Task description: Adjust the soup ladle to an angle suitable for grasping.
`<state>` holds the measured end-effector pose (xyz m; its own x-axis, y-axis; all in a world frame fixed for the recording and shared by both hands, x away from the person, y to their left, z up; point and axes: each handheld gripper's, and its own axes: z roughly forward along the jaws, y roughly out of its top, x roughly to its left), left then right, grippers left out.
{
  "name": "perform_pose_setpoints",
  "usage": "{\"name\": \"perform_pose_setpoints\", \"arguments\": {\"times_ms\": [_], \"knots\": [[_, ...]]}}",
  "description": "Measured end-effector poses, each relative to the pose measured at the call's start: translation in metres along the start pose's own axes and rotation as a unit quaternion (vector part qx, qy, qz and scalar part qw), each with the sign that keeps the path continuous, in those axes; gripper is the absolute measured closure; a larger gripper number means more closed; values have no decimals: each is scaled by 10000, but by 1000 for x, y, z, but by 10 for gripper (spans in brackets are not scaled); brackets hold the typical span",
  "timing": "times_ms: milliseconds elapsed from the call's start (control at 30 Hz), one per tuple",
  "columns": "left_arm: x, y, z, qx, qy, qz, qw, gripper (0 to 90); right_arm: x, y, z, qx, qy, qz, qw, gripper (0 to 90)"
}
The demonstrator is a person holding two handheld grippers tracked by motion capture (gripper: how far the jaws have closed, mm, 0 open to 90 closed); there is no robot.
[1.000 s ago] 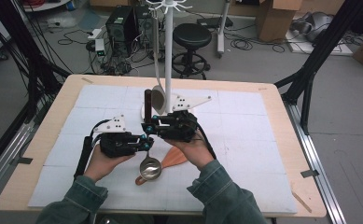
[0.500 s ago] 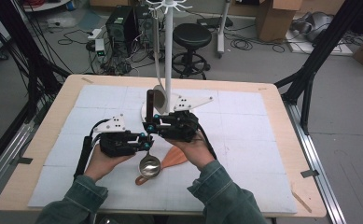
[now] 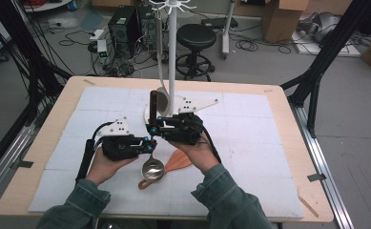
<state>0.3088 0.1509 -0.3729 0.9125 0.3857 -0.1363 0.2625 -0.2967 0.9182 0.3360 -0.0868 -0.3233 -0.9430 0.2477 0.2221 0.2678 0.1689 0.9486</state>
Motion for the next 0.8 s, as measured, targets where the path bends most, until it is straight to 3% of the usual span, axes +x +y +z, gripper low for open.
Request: {"name": "perform_pose_setpoints", "arguments": {"times_ms": [167,367,500,567,800], "knots": [[0,0,0,23,-194,-9,9998,841,-4,-1,-2,-57,269,-43,9996,706],[1,-1,0,-17,-215,-15,9998,840,-4,-1,0,-54,340,-44,9994,729],[1,-1,-1,-27,-145,-17,9999,818,-3,-1,-1,-120,223,38,9997,732],[2,-1,-2,-9,-148,-28,9999,738,-4,-1,-1,-126,121,56,9998,732],[4,-2,-6,0,-41,-77,10000,648,-7,3,-5,-163,-41,84,9998,733]]}}
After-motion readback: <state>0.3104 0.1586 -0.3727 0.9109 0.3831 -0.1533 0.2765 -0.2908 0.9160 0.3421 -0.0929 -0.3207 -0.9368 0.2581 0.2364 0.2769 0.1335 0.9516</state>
